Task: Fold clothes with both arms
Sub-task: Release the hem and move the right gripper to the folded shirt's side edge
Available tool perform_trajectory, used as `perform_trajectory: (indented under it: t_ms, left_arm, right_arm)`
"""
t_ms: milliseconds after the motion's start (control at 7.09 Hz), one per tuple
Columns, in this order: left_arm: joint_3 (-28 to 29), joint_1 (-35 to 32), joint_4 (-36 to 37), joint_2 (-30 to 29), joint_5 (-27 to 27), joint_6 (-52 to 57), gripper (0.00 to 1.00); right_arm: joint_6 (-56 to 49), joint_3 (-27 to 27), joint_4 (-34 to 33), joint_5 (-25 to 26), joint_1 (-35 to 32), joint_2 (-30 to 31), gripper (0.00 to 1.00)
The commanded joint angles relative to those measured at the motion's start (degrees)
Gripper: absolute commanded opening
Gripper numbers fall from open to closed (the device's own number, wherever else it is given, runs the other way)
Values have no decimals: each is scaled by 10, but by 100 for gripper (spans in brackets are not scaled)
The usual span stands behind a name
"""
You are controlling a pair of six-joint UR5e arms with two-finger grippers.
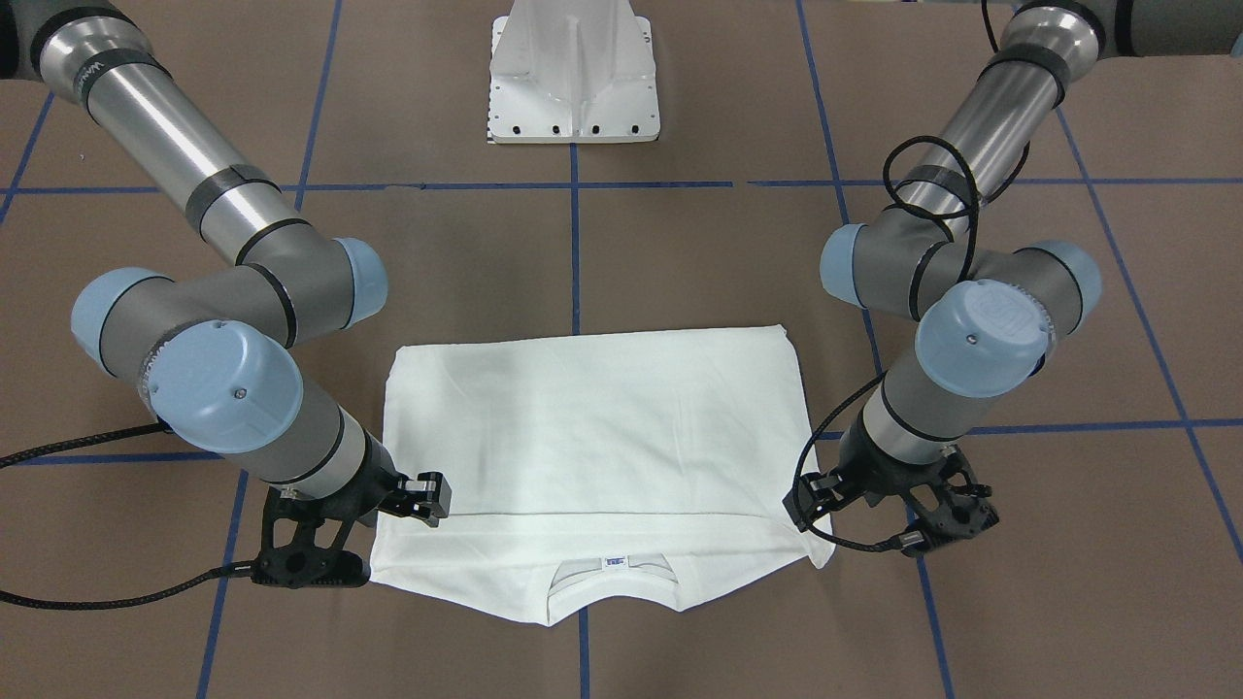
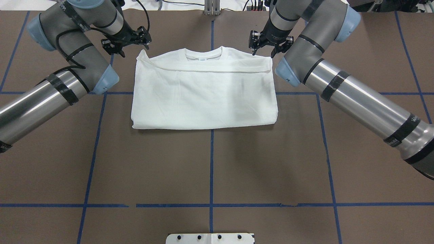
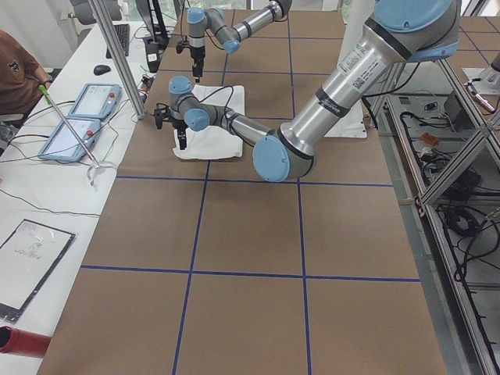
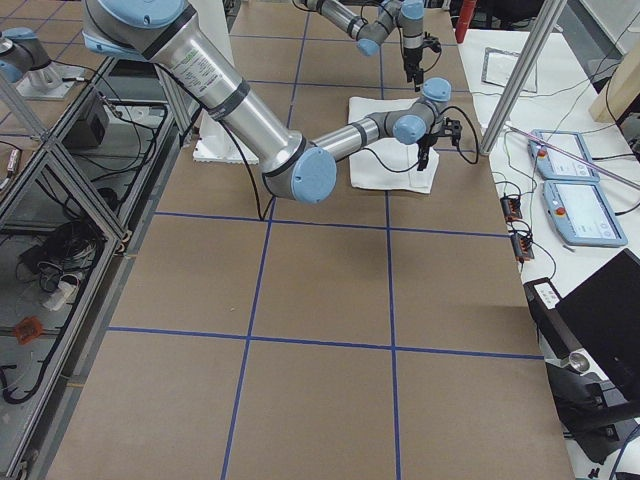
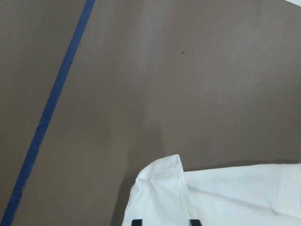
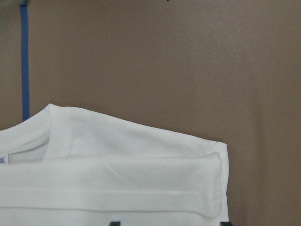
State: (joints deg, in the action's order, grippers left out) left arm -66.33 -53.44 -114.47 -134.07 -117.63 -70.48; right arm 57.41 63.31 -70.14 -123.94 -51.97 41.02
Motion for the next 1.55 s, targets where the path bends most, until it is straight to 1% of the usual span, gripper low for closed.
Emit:
perform_trajectory:
  t_ms: [0,141,282,423,564,705,846,987,1128,1269,1410]
  left_arm:
    - [-26,0,6,11,2,-1,99]
    - [-57,0,8,32,3,-2,99]
    - [-72,0,8,41,7,-5,99]
    - [-79,0,8,41,24,-12,99]
    - [-90,1,20,41,27,-15,99]
    - [-98,3,27,41,27,-15,99]
    - [-98,3,28,41,28,-16,99]
    - [-98,4,27,47,28,-16,99]
    - [-98,4,25,50,28,-15,99]
    - [-99,5,25,52,41,-15,99]
    - [-99,5,25,52,42,-15,99]
  right_arm:
    - [5,118,-6,-2,26,83,100]
    - [30,180,-5,2,53,137,100]
    - [57,225,-6,5,81,172,100]
    - [82,259,-6,29,111,201,100]
    - [83,267,-6,42,124,219,99]
    - [83,264,-6,42,127,225,96]
    - [83,262,-7,53,129,224,96]
    - [83,259,-7,63,136,224,92]
    - [84,259,-8,76,137,224,75]
    - [83,258,-9,80,140,224,51]
    - [84,258,-9,80,141,224,25]
